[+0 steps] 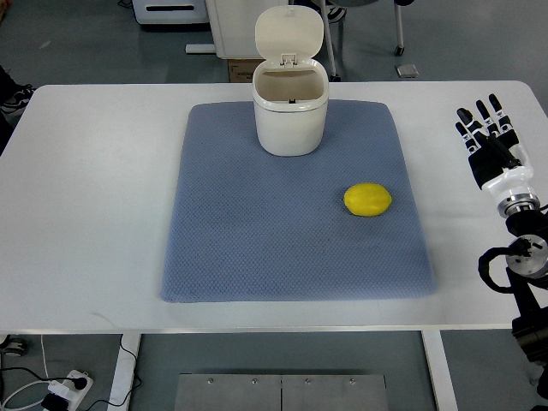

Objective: Put lemon in trash with right hand

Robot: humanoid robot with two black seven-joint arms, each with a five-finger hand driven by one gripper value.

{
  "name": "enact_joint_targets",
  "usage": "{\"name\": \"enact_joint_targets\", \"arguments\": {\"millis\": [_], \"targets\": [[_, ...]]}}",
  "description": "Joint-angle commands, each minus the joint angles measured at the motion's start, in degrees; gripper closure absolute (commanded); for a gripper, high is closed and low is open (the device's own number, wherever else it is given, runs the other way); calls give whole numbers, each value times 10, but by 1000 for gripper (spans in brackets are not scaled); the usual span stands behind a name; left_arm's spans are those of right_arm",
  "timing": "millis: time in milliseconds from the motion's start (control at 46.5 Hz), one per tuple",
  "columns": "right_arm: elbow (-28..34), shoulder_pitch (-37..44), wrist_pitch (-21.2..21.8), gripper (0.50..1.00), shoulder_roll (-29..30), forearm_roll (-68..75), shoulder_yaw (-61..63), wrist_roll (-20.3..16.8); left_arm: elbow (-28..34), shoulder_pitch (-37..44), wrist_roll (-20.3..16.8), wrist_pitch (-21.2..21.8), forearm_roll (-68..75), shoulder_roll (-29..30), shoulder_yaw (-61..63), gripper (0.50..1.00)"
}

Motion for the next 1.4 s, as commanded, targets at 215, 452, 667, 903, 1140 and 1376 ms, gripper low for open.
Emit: {"name": "enact_joint_targets", "arguments": {"millis": [215,452,667,903,1140,1376], "targets": [[1,2,0,500,-1,0,-1,-1,0,2,0,1,0,0,0,500],[-1,5,0,500,-4,6,-1,-3,0,2,0,1,0,0,0,500],[-4,6,0,500,-7,38,-3,-5,0,2,0,1,0,0,0,500],[-4,8,0,500,-7,38,-14,-4,0,2,0,1,0,0,0,500],[-5,14,0,500,-19,38,-15,-4,0,2,0,1,0,0,0,500],[-5,15,0,500,-20,38,-15,-3,0,2,0,1,0,0,0,500]]}}
